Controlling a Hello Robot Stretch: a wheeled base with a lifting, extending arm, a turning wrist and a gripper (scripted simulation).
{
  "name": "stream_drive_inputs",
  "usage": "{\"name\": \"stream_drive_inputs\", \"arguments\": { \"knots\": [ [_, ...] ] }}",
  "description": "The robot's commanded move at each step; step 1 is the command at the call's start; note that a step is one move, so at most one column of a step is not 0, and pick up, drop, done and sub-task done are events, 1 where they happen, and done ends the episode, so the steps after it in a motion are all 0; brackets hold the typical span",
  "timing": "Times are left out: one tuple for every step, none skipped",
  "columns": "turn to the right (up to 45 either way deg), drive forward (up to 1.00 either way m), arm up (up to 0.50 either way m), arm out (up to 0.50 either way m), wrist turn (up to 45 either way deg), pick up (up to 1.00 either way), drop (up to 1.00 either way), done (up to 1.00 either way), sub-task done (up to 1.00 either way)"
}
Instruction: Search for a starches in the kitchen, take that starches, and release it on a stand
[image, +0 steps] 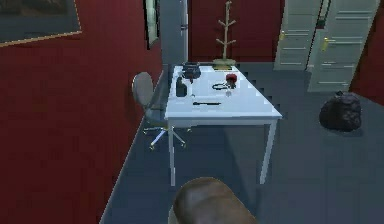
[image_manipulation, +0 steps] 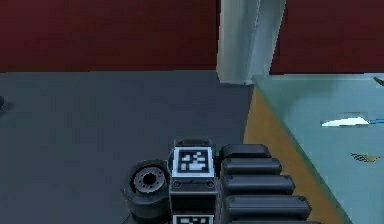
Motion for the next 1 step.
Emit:
{"name": "stream_drive_inputs", "arguments": {
  "knots": [
    [42.0, 0.0, 0.0, 0.0, 0.0, 0.0, 0.0, 0.0, 0.0]
  ]
}}
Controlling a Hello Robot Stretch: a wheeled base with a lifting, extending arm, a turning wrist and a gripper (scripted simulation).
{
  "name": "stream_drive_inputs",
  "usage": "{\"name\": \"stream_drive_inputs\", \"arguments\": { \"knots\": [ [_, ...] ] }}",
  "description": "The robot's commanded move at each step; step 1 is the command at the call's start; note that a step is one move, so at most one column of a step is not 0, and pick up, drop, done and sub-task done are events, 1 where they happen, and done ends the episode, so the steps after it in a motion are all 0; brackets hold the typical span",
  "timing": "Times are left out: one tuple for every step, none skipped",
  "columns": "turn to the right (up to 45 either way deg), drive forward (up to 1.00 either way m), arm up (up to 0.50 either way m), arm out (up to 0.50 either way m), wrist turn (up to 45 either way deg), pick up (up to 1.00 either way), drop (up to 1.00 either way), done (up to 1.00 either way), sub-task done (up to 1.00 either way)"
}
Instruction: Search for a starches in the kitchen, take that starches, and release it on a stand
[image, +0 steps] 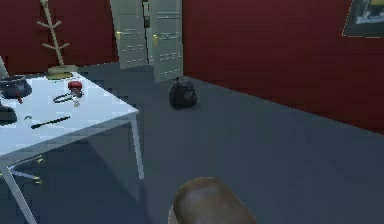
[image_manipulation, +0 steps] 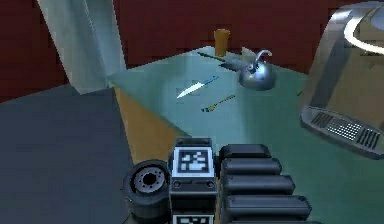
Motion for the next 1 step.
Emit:
{"name": "stream_drive_inputs", "arguments": {
  "knots": [
    [0.0, 1.0, 0.0, 0.0, 0.0, 0.0, 0.0, 0.0, 0.0]
  ]
}}
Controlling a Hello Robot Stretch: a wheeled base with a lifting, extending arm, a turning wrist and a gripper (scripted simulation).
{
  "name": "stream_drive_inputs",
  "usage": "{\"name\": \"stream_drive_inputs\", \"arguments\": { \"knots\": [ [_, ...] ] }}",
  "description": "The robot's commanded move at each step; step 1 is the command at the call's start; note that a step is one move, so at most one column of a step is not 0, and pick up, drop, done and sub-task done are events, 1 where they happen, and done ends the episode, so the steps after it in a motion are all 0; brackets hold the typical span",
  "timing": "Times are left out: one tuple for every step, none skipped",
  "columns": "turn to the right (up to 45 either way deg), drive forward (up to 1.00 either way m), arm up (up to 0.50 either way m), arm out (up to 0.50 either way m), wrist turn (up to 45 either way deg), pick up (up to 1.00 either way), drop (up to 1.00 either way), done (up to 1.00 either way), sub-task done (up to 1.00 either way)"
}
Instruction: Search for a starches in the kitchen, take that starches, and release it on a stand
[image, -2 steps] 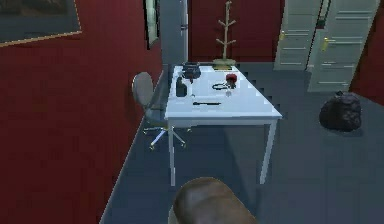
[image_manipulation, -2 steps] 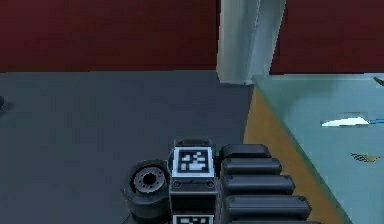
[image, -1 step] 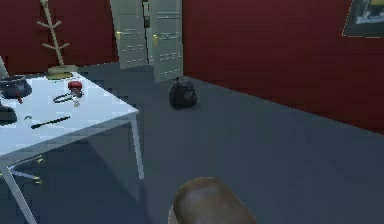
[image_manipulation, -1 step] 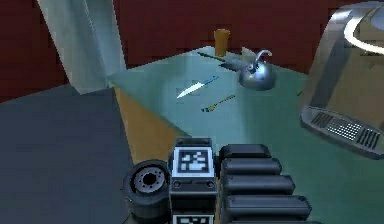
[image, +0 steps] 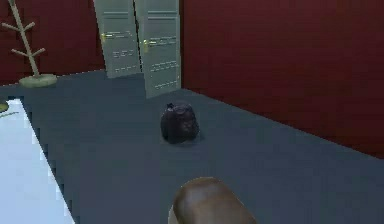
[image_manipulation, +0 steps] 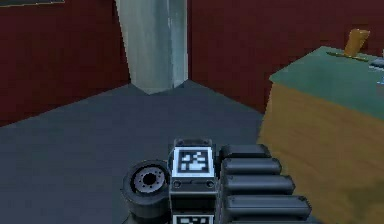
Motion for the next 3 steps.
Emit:
{"name": "stream_drive_inputs", "arguments": {
  "knots": [
    [0.0, 0.65, 0.0, 0.0, 0.0, 0.0, 0.0, 0.0, 0.0],
    [39.0, 0.0, 0.0, 0.0, 0.0, 0.0, 0.0, 0.0, 0.0],
    [0.0, 0.05, 0.0, 0.0, 0.0, 0.0, 0.0, 0.0, 0.0]
  ]
}}
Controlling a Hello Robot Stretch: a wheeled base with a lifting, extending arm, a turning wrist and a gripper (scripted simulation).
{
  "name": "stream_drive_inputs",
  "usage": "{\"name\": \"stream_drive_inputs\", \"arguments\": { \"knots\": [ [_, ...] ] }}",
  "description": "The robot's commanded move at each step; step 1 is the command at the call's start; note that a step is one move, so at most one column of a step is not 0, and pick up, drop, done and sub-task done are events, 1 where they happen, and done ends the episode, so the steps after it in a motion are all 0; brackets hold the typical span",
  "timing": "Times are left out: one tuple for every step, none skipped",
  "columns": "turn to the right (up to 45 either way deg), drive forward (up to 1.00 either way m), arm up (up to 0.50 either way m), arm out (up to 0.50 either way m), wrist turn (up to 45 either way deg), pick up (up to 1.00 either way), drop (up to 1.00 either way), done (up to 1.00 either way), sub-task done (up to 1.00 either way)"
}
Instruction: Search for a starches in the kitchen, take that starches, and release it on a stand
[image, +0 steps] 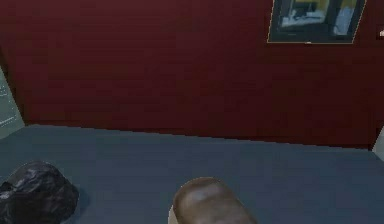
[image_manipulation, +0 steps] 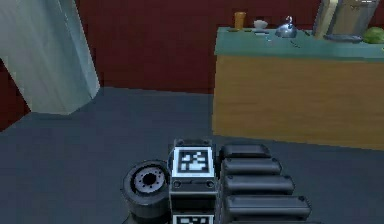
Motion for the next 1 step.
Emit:
{"name": "stream_drive_inputs", "arguments": {
  "knots": [
    [-45.0, 0.0, 0.0, 0.0, 0.0, 0.0, 0.0, 0.0, 0.0]
  ]
}}
